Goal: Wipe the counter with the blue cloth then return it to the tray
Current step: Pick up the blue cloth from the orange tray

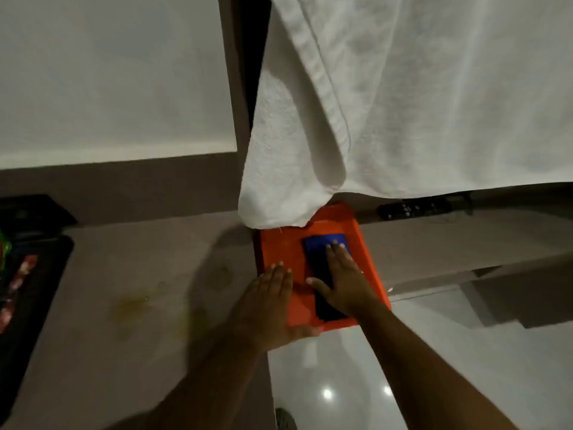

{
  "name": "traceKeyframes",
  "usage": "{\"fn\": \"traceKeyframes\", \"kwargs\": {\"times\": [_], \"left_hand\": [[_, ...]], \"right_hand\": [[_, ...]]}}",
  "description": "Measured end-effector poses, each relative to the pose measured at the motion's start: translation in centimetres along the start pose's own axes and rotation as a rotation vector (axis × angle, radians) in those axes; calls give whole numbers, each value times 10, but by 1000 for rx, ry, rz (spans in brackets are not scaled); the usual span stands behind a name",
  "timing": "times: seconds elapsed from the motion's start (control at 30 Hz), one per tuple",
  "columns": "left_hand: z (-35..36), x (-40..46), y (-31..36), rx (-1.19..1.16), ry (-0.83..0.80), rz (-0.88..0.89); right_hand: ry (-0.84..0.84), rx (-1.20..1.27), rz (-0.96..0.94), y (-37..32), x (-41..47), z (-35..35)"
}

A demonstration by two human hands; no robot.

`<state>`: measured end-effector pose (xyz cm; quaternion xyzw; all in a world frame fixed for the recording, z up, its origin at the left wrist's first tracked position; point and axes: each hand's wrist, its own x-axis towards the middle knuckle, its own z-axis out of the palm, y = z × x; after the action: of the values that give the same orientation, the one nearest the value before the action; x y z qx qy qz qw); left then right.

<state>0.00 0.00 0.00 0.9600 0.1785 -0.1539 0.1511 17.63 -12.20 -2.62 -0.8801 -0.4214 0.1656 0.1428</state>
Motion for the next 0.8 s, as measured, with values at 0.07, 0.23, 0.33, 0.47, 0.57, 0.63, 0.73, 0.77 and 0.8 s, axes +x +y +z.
{"fn": "traceKeyframes", "kwargs": {"times": [0.07,0.23,0.33,0.47,0.57,0.63,0.73,0.77,0.8], "left_hand": [[8,6,5,31,10,19],[21,16,4,77,37,14],[26,19,3,111,52,10],[28,19,3,117,71,-4],[24,16,1,97,60,13],[22,15,2,122,51,28],[10,7,1,152,90,58],[5,1,-1,162,117,61],[-1,-7,-4,173,152,58]], "right_hand": [[-12,-87,-38,8,16,12],[8,-174,-44,19,29,38],[49,-157,-32,19,31,43],[111,-78,-36,18,34,44],[78,-72,-1,18,38,43],[96,-72,5,19,39,41],[104,9,5,14,37,22],[137,70,10,9,35,14],[185,138,24,3,33,4]]}}
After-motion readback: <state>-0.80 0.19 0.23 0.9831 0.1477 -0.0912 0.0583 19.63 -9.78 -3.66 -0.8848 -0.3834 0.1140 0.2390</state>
